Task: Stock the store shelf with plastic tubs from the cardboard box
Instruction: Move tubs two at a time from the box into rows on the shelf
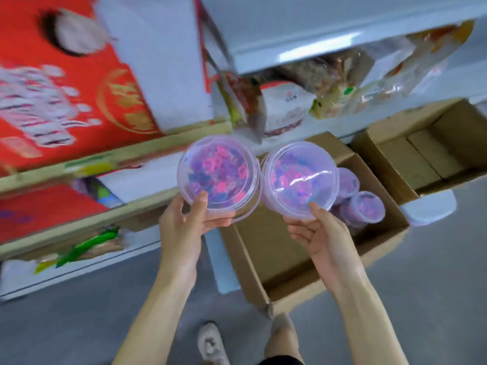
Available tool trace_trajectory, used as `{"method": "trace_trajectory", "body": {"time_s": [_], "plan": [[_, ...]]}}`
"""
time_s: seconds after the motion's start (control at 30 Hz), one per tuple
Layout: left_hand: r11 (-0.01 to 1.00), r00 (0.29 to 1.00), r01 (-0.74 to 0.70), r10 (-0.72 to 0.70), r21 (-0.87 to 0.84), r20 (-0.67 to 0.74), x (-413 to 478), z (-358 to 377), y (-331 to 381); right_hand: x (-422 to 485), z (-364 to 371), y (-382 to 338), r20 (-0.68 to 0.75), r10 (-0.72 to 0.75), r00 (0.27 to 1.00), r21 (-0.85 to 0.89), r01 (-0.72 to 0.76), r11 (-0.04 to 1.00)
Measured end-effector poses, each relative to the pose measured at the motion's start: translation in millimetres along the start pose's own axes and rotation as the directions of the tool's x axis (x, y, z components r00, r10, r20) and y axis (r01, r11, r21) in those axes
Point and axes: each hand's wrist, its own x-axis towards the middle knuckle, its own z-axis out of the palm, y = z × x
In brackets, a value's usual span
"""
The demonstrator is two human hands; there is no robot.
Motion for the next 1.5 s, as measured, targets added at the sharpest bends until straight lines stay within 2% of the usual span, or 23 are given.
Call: {"method": "trace_trajectory", "body": {"time_s": [0.2,0.3,0.47,0.6,0.83,1.03,1.17,1.37,1.5], "plan": [[0.984,0.972,-0.179,0.174,-0.019,-0.159,-46.3,-122.6,110.7,-71.1,145.0,1.0,0.26,-0.043,0.965,-0.003,0.046,0.999],[0.957,0.942,-0.289,0.28,-0.022,-0.187,-59.2,-163.9,169.5,-105.5,210.9,-21.7,0.361,-0.078,0.929,-0.002,0.085,0.996],[0.9,0.884,-0.433,0.412,-0.055,-0.222,-61.4,-203.0,254.4,-137.5,298.5,-68.2,0.43,-0.133,0.893,0.021,0.138,0.99],[0.873,0.856,-0.486,0.464,-0.046,-0.226,-37.6,-214.0,296.1,-131.7,340.7,-93.4,0.455,-0.152,0.877,0.002,0.17,0.986],[0.932,0.922,-0.355,0.334,-0.079,-0.198,29.1,-215.6,322.5,-72.6,385.8,-131.3,0.419,-0.154,0.895,-0.113,0.219,0.969],[0.957,0.941,-0.29,0.29,0.026,-0.174,117.6,-210.0,350.8,7.9,425.4,-165.0,0.35,-0.154,0.924,-0.176,0.226,0.958],[0.968,0.956,-0.237,0.247,0.08,-0.155,167.5,-203.5,362.8,55.2,439.4,-189.2,0.347,-0.157,0.924,-0.316,0.273,0.908],[0.982,0.973,-0.151,0.168,0.114,-0.16,207.4,-206.0,372.3,98.8,452.5,-205.1,0.345,-0.012,0.939,-0.477,0.186,0.859],[0.981,0.973,-0.143,0.164,0.131,-0.164,219.7,-208.0,374.0,111.0,455.6,-213.1,0.353,0.044,0.935,-0.531,0.162,0.832]]}}
